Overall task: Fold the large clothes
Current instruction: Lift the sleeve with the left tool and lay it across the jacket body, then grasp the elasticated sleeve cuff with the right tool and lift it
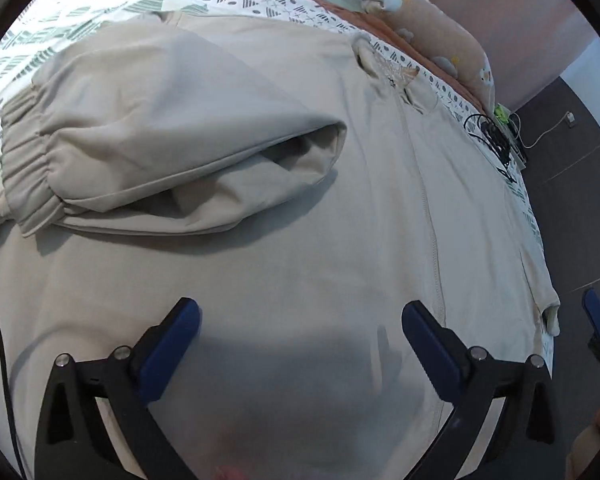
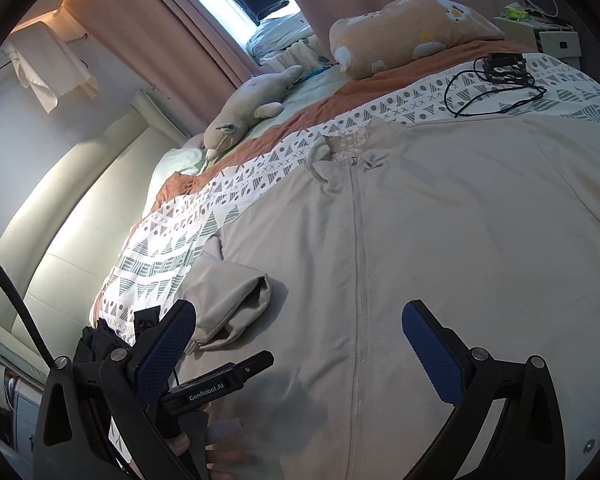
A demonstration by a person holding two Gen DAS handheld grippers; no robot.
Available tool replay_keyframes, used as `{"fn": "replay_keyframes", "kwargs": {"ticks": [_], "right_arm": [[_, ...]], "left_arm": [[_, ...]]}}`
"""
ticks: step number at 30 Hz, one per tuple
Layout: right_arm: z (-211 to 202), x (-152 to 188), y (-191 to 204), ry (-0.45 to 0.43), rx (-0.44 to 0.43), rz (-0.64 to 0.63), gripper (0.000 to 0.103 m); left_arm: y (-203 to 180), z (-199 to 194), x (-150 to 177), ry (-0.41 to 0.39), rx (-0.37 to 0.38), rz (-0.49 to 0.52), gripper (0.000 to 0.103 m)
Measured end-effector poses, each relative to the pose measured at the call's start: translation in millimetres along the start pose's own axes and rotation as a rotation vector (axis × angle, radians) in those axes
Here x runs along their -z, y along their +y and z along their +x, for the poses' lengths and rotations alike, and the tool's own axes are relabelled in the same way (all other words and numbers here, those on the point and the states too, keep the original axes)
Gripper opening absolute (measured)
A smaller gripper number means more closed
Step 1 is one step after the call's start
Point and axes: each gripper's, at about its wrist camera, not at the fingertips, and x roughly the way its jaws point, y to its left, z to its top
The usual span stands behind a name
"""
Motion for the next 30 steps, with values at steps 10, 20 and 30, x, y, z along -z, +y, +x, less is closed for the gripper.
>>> {"fn": "replay_keyframes", "kwargs": {"ticks": [10, 20, 30], "right_arm": [[22.3, 6.5, 29.9, 0.011, 0.04, -0.101, 0.103], [70.6, 20.2, 90.1, 0.063, 0.007, -0.294, 0.103], [139.3, 42.8, 158.9, 0.148, -0.024, -0.559, 0.092]], "left_arm": [[32.4, -98.5, 0.8, -0.193, 0.007, -0.072, 0.103], [113.6, -151.0, -9.9, -0.29, -0.102, -0.137, 0.103], [174.1, -185.1, -13.3, -0.356, -0.108, -0.22, 0.103]]}}
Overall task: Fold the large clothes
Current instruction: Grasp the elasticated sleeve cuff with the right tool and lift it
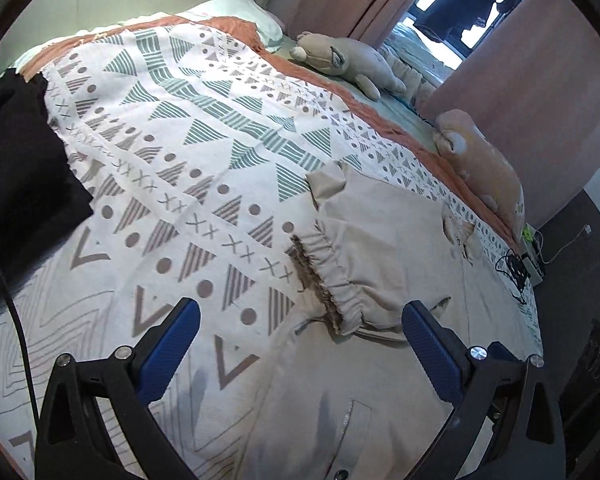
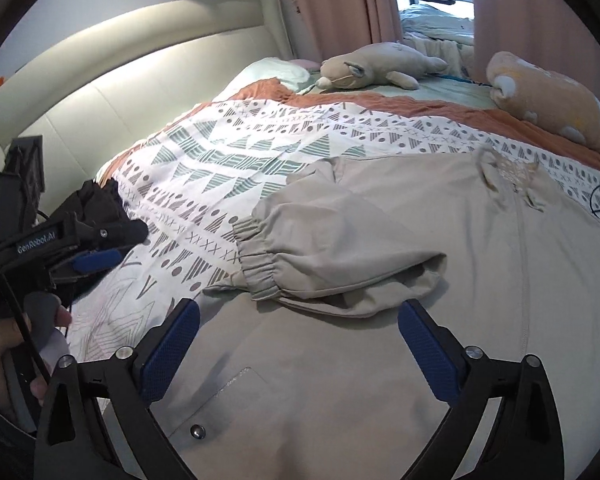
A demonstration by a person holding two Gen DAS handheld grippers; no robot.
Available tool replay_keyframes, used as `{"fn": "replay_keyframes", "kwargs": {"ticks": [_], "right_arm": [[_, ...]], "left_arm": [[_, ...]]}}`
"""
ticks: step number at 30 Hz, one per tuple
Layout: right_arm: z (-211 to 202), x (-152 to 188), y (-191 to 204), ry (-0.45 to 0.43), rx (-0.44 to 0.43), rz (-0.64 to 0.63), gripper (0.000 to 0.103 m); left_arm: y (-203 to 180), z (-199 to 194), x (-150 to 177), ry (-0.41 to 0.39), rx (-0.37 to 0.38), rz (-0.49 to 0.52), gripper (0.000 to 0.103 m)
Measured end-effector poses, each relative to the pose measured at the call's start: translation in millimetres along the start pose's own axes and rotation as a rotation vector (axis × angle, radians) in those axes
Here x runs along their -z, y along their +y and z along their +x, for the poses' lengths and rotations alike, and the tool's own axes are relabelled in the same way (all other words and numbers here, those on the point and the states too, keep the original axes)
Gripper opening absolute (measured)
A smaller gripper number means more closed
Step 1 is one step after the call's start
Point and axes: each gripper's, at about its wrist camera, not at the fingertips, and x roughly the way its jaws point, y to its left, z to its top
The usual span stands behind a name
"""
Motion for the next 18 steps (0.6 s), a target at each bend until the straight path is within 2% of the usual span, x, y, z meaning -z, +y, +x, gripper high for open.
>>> {"fn": "replay_keyframes", "kwargs": {"ticks": [1, 2, 6, 10, 18], "right_arm": [[8.9, -3.8, 2.2, 0.018, -0.003, -0.009, 0.083], [18.5, -8.3, 4.1, 0.036, -0.014, -0.011, 0.078], [60.5, -26.8, 15.3, 0.104, -0.032, -0.03, 0.077], [101.2, -45.2, 21.6, 0.176, -0.045, -0.045, 0.069], [169.8, -66.8, 25.7, 0.295, -0.078, -0.031, 0.065]], "left_arm": [[5.2, -4.3, -2.3, -0.017, -0.007, -0.011, 0.103], [10.6, -7.0, -4.5, -0.026, -0.014, -0.019, 0.103], [30.5, -11.2, -12.0, -0.043, -0.043, -0.058, 0.101], [49.7, -13.9, -17.0, -0.051, -0.024, -0.13, 0.099], [66.0, -18.8, -25.2, -0.08, -0.021, -0.186, 0.099]]}}
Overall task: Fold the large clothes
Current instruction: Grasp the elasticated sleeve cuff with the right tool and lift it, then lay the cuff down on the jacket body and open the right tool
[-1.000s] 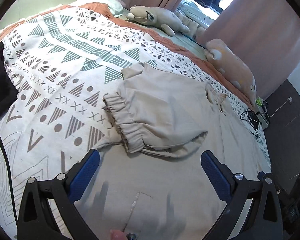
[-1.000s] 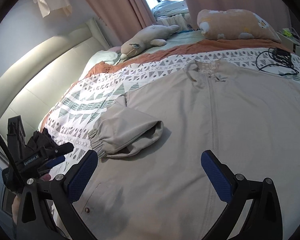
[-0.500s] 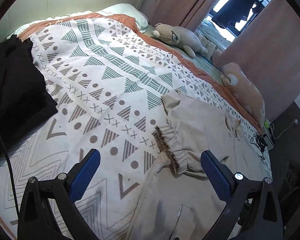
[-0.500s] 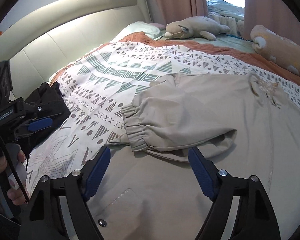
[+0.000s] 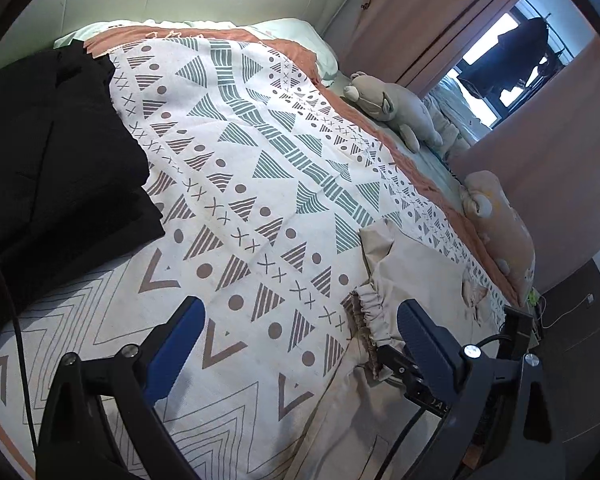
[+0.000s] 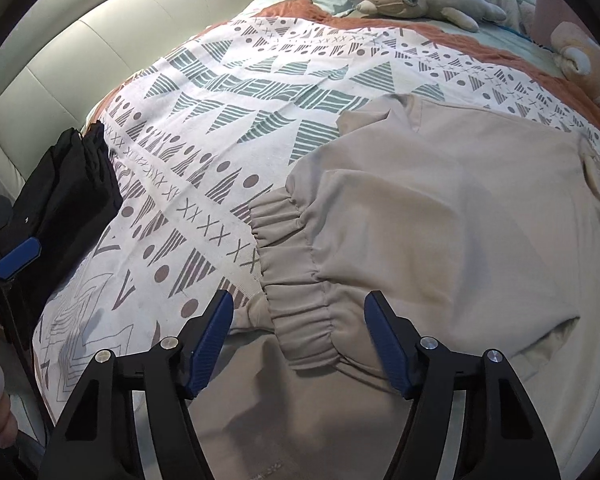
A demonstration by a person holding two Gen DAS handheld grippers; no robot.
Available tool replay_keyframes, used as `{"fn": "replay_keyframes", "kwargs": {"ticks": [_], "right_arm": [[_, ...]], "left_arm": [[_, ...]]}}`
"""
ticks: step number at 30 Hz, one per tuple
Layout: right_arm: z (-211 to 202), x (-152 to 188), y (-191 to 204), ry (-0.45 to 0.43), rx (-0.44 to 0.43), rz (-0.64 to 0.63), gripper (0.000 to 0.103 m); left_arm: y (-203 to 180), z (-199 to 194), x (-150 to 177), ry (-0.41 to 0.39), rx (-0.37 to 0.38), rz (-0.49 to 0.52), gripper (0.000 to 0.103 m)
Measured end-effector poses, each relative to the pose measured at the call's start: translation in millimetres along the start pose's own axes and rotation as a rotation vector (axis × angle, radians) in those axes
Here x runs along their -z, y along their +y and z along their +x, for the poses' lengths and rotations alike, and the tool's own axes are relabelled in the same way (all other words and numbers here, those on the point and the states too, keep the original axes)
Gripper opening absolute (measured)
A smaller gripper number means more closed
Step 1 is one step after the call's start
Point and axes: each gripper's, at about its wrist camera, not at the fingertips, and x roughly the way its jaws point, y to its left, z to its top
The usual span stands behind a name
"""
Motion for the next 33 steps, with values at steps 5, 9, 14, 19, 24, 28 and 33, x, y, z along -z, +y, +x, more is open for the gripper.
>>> {"fn": "replay_keyframes", "kwargs": {"ticks": [5, 9, 14, 19, 24, 28, 33], "right_arm": [[41.0, -10.1, -12.7, 0.101, -0.017, 0.051, 0.05], [53.0, -13.1, -23.9, 0.102, -0.045, 0.095, 0.04], [43.1, -11.6, -24.1, 0.073, -0.04, 0.089, 0.02], [-5.8, -6.6, -30.0, -0.015, -0.043, 0.1, 0.016], [-72.9, 3.2, -48.2, -0.112, -0.029, 0.119, 0.015], [-131.6, 19.2, -73.6, -0.204, -0.001, 0.166, 0.015], [-200.4, 48.5, -112.4, -0.299, 0.047, 0.242, 0.015]], "left_arm": [[4.1, 5.6, -2.7, 0.019, 0.035, -0.032, 0.099], [1.9, 4.9, -3.3, 0.019, 0.055, -0.04, 0.099], [-3.0, 6.6, -2.1, 0.029, 0.066, -0.032, 0.099], [-9.5, 9.5, 0.6, 0.041, 0.072, -0.022, 0.099], [-25.8, 18.9, 8.9, 0.08, 0.065, 0.037, 0.099], [-38.2, 25.0, 15.9, 0.108, 0.074, 0.078, 0.099], [-52.8, 32.6, 24.6, 0.137, 0.078, 0.123, 0.099]]}}
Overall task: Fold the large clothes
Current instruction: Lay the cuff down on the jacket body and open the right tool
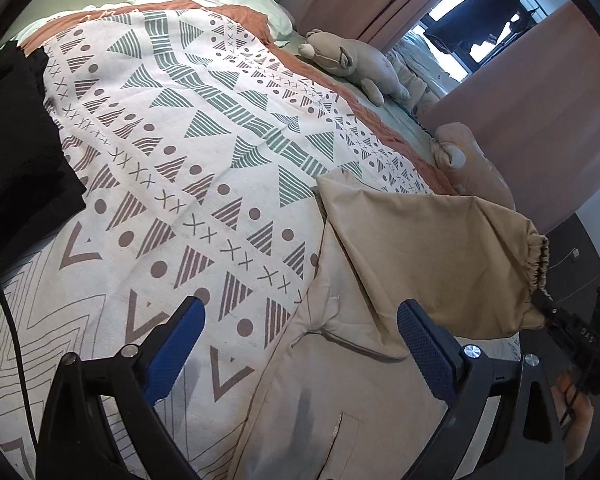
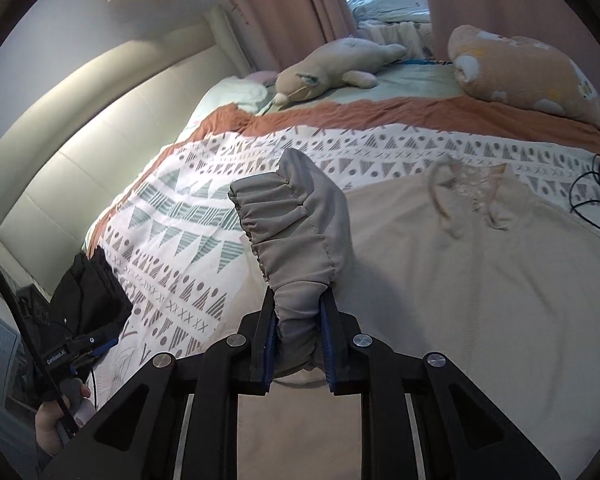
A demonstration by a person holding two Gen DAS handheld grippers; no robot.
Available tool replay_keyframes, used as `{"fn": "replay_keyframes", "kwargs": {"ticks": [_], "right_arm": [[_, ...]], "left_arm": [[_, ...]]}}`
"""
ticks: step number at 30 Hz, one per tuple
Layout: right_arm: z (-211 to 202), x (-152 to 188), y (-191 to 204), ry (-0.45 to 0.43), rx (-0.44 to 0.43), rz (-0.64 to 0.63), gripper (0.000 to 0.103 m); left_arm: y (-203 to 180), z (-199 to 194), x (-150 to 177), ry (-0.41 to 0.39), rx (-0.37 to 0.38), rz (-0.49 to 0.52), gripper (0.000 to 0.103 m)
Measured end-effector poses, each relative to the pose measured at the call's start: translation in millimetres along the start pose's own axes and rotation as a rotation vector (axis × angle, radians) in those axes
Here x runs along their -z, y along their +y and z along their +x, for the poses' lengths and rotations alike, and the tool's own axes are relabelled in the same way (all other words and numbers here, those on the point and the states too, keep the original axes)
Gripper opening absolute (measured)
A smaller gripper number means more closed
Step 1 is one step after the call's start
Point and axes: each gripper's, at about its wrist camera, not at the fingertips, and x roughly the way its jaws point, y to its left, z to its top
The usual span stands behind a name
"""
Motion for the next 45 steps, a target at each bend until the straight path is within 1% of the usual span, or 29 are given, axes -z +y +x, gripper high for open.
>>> {"fn": "replay_keyframes", "kwargs": {"ticks": [5, 8, 10, 11, 13, 16, 17, 18, 19, 20, 22, 25, 27, 29, 30, 31, 32, 33, 34, 35, 37, 39, 40, 43, 45], "right_arm": [[-61.3, 15.2, -40.2, -0.086, 0.049, 0.094, 0.015], [-87.7, 35.6, -63.7, -0.121, 0.073, 0.16, 0.015], [-97.8, 54.0, -78.5, -0.134, 0.082, 0.219, 0.015], [-98.6, 67.4, -87.2, -0.131, 0.093, 0.249, 0.015], [-94.4, 92.7, -107.9, -0.098, 0.099, 0.312, 0.019], [-72.9, 129.3, -136.6, -0.029, 0.086, 0.433, 0.023], [-67.9, 145.1, -144.8, -0.022, 0.1, 0.466, 0.033], [-65.2, 157.1, -151.1, -0.024, 0.12, 0.489, 0.047], [-62.3, 165.0, -155.7, -0.015, 0.141, 0.509, 0.083], [-60.1, 170.2, -159.4, 0.006, 0.159, 0.523, 0.097], [-66.3, 174.4, -162.3, -0.017, 0.164, 0.547, 0.097], [-75.0, 183.7, -162.8, -0.038, 0.128, 0.591, 0.097], [-74.4, 187.4, -168.3, -0.015, 0.149, 0.608, 0.097], [-74.3, 191.3, -165.3, 0.009, 0.159, 0.597, 0.097], [-75.5, 189.0, -164.1, 0.014, 0.169, 0.593, 0.097], [-80.6, 181.2, -172.9, 0.017, 0.18, 0.592, 0.097], [-81.4, 181.7, -170.5, 0.018, 0.193, 0.586, 0.096], [-79.5, 176.7, -170.4, 0.02, 0.2, 0.578, 0.093], [-77.2, 171.4, -168.1, 0.028, 0.207, 0.567, 0.076], [-73.6, 165.7, -167.2, 0.044, 0.218, 0.56, 0.056], [-65.2, 162.2, -163.7, 0.077, 0.256, 0.544, 0.049], [-52.9, 160.4, -164.9, 0.103, 0.272, 0.537, 0.039], [-49.5, 162.4, -166.8, 0.111, 0.271, 0.547, 0.031], [-42.8, 158.9, -168.8, 0.097, 0.258, 0.547, 0.031], [-33.8, 149.9, -169.3, 0.094, 0.252, 0.53, 0.031]], "left_arm": [[-13.3, 11.1, 6.6, 0.034, -0.016, 0.052, 0.099], [-18.1, 19.1, 11.1, 0.057, -0.034, 0.079, 0.099], [-21.7, 25.1, 14.1, 0.072, -0.055, 0.101, 0.099], [-23.2, 28.2, 15.8, 0.08, -0.065, 0.111, 0.099], [-25.3, 34.0, 18.5, 0.095, -0.081, 0.123, 0.099], [-29.8, 40.4, 23.7, 0.11, -0.108, 0.147, 0.099], [-31.9, 42.3, 25.8, 0.115, -0.12, 0.16, 0.099], [-34.1, 44.5, 27.7, 0.12, -0.133, 0.174, 0.099], [-36.2, 47.1, 30.0, 0.127, -0.148, 0.189, 0.099], [-37.6, 50.3, 31.9, 0.135, -0.16, 0.202, 0.099], [-39.2, 57.6, 35.7, 0.154, -0.179, 0.225, 0.099], [-40.5, 67.6, 39.5, 0.174, -0.207, 0.244, 0.099], [-40.2, 72.5, 41.4, 0.178, -0.235, 0.264, 0.099], [-40.7, 76.2, 43.5, 0.164, -0.309, 0.31, 0.099], [-38.9, 78.5, 43.9, 0.165, -0.332, 0.324, 0.099], [-36.4, 81.0, 44.4, 0.174, -0.337, 0.323, 0.098], [-33.4, 83.6, 44.2, 0.186, -0.333, 0.315, 0.093], [-30.8, 86.8, 44.9, 0.199, -0.336, 0.307, 0.087], [-29.3, 90.3, 45.9, 0.21, -0.347, 0.308, 0.085], [-29.1, 93.8, 47.3, 0.215, -0.36, 0.318, 0.084], [-30.0, 100.7, 48.9, 0.215, -0.39, 0.341, 0.081], [-28.0, 106.1, 47.4, 0.21, -0.417, 0.339, 0.071], [-26.3, 107.7, 45.8, 0.205, -0.425, 0.334, 0.071], [-22.4, 110.4, 40.5, 0.192, -0.434, 0.323, 0.071], [-19.2, 109.0, 36.5, 0.182, -0.441, 0.308, 0.07]]}}
